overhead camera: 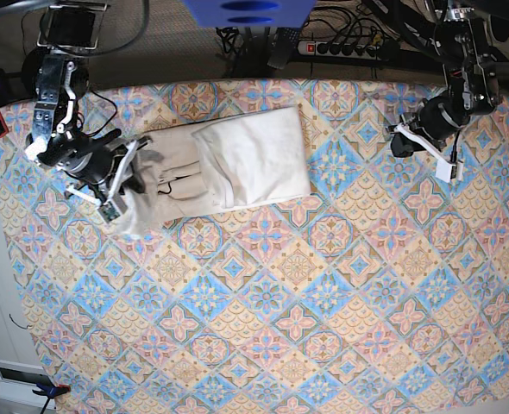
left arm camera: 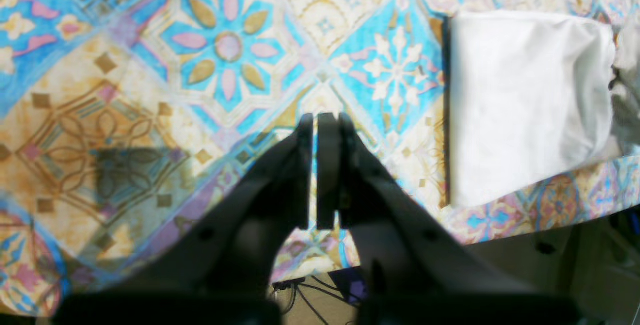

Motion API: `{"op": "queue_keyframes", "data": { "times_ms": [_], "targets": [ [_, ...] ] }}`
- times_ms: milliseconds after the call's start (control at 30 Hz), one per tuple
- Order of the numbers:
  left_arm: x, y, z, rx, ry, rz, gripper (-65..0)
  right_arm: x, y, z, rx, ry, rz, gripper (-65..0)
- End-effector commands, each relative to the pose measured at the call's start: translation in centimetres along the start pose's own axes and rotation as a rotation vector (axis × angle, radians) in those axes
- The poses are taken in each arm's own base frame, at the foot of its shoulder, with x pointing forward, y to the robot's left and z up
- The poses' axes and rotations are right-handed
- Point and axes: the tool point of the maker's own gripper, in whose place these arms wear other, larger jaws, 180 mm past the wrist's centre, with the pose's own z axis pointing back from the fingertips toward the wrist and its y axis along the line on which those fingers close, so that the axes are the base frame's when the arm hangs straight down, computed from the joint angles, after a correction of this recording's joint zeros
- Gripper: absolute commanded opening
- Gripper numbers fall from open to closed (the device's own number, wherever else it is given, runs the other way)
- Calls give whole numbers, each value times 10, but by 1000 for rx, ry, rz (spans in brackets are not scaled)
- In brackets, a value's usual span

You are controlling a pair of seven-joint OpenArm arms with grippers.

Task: Fold the T-shirt properly
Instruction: 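Lift the folded bundle with the right gripper and fold it over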

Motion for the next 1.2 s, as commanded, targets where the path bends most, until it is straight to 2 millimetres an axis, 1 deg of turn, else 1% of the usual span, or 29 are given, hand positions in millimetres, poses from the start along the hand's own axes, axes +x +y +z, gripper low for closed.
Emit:
{"op": "queue_keyframes", "data": {
  "times_ms": [0, 67, 133, 200, 367, 533, 567, 600, 733, 767, 867, 1033, 1167],
  "targets": [
    [9, -4, 2, -13, -35, -7, -650, 25, 4, 5, 4, -73, 41, -648],
    [9, -5, 2, -16, -35, -3, -650, 38, 21, 3, 36, -104, 68, -648],
    [8, -6, 1, -16, -35, -1, -650, 46, 38, -1, 72, -122, 81, -648],
    [8, -6, 1, -16, -35, -1, -650, 51, 52, -5, 104, -133, 84, -648],
    [8, -6, 1, -16, -35, -1, -650, 60, 95, -16, 207, -147, 115, -648],
    [8, -6, 1, -16, -35, -1, -650, 65, 128, -22, 288, -148, 163, -645],
    [8, -6, 1, -16, -35, -1, -650, 65, 134, -24, 302, -147, 166, -644],
    [8, -6, 1, -17, -35, 0, -650, 61, 138, -27, 315, -135, 164, -644],
    [8, -6, 1, -17, -35, 0, -650, 33, 161, -45, 396, -46, 151, -643],
    [8, -6, 1, -17, -35, 0, -650, 35, 166, -48, 413, -43, 161, -643],
    [8, -6, 1, -18, -35, 1, -649, 40, 178, -55, 449, -35, 204, -643],
    [8, -7, 1, -19, -36, 2, -649, 48, 187, -66, 489, -60, 214, -636],
    [8, -7, 1, -22, -36, 4, -649, 51, 189, -72, 503, -74, 212, -569]
  ]
}}
